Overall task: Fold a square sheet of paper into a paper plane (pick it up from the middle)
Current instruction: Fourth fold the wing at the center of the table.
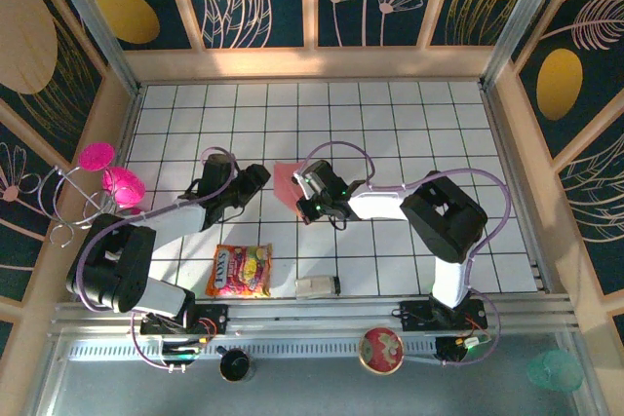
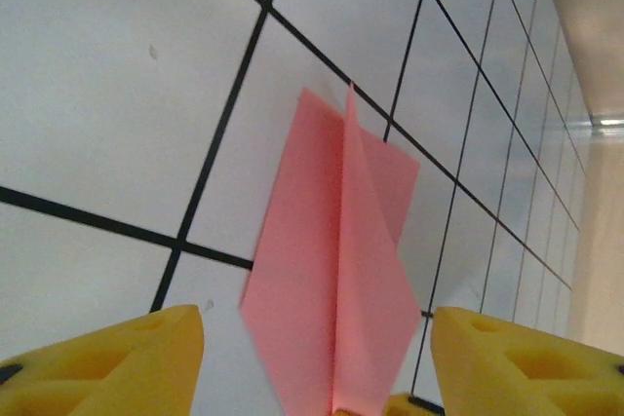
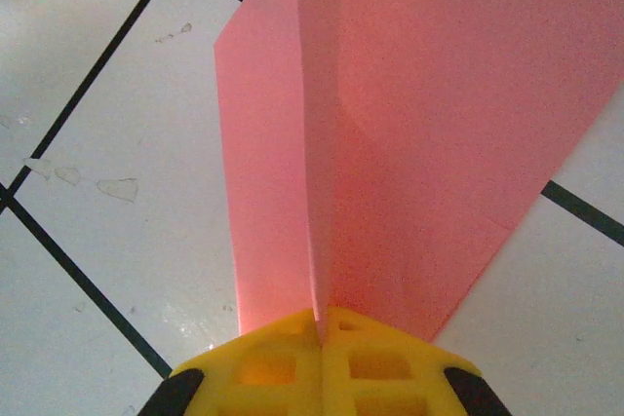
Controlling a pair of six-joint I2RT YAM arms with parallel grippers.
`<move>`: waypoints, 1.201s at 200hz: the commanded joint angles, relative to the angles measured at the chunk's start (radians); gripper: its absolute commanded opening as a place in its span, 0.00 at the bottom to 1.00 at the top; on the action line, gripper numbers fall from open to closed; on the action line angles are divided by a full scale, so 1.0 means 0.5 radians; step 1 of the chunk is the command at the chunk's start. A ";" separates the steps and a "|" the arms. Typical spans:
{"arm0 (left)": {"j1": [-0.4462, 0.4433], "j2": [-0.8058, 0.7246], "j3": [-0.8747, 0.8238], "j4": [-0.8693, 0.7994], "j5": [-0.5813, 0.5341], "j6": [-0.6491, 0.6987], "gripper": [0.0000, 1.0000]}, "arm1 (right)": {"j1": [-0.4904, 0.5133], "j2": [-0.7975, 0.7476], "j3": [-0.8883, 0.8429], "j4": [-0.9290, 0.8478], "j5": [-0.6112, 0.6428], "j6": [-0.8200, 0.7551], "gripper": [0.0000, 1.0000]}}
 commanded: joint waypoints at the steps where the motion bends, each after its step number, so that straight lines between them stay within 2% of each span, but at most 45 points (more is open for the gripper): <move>1: -0.015 0.001 -0.070 0.260 0.191 -0.089 0.58 | -0.023 0.023 -0.048 0.070 -0.062 0.036 0.05; 34: -0.112 0.080 -0.058 0.328 0.241 -0.084 0.53 | -0.043 -0.003 -0.106 0.132 -0.105 0.054 0.05; 82: -0.188 0.249 0.040 0.383 0.303 -0.050 0.61 | -0.068 -0.032 -0.153 0.176 -0.137 0.058 0.06; 156: -0.198 0.443 0.189 0.388 0.356 0.009 0.57 | -0.076 -0.034 -0.157 0.196 -0.160 0.069 0.09; 211: -0.199 0.491 0.265 0.384 0.397 0.006 0.38 | -0.113 -0.090 -0.139 0.205 -0.241 0.150 0.15; 240: -0.199 0.509 0.298 0.291 0.399 0.040 0.33 | -0.132 -0.098 -0.123 0.199 -0.269 0.174 0.17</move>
